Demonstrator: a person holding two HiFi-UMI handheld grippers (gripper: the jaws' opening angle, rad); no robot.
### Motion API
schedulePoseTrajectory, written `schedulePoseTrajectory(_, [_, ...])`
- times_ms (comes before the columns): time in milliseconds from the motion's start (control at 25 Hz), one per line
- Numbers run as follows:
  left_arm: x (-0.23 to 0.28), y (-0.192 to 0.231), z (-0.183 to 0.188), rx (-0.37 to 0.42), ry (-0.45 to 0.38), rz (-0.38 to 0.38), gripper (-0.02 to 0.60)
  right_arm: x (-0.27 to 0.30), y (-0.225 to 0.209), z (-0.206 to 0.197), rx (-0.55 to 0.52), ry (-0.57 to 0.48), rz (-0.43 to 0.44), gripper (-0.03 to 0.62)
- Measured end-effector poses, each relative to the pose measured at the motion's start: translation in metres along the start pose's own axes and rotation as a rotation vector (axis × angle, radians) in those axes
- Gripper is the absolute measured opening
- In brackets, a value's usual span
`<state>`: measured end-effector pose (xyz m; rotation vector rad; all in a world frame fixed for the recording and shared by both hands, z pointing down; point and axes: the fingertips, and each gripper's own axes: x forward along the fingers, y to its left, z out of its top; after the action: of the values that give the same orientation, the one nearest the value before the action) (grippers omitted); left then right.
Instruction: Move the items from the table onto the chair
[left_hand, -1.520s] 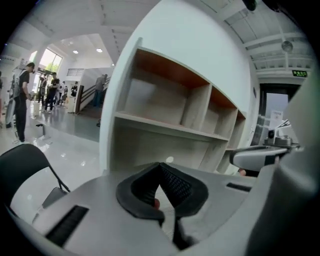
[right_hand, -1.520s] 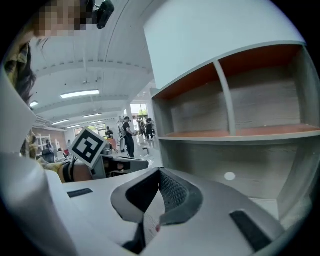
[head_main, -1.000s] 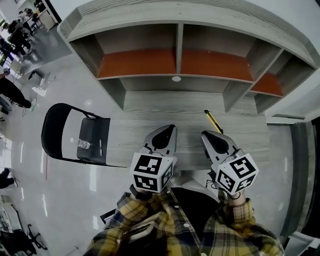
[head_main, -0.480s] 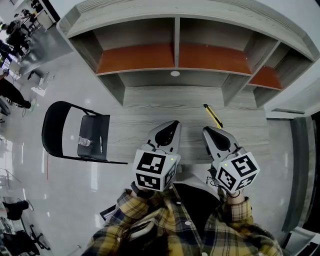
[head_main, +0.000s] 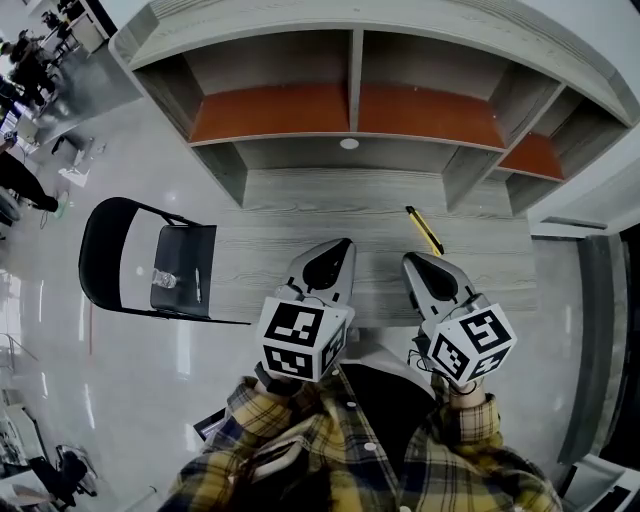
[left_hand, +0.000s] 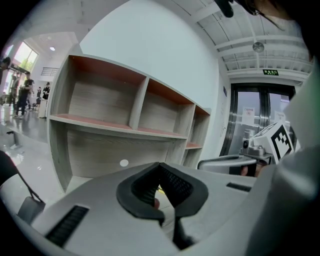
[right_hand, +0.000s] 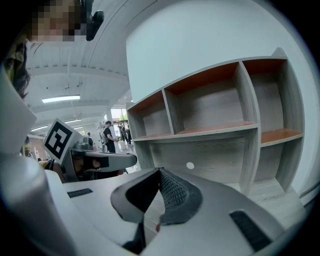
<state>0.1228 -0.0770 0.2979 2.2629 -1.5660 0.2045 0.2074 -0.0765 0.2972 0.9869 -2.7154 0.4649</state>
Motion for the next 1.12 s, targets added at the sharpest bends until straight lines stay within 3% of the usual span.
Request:
schedulePoseTrajectory(400, [0.002,0.012,-0.003,0.001,0.019,0.027,0.003,0.008,-0.024,-0.009,0.024,0.012,-0.027,0.017])
schedulePoseTrajectory(680, [-0.01,0.044,-0.022,-0.033,0.068,0.107,0.003,0.014,-0.106,-0.05,0.065,0.08,-0.138,0.018])
schedulePoseTrajectory(840, [-0.016,0.059,-0.045,-0.074,0.137,0.152,0.003,0.023,-0.158,-0.086,0.049,0.201,-0.174,0.023])
schedulePoseTrajectory(960, [-0.019,0.068,-0.062,-0.105,0.187,0.176,0.003,0.039,-0.182,-0.117,0.036,0.307,-0.159,0.086])
schedulePoseTrajectory(1120, [-0.02,0.073,-0.079,-0.134,0.229,0.189,0.003,0.061,-0.204,-0.16,0.042,0.435,-0.122,0.112])
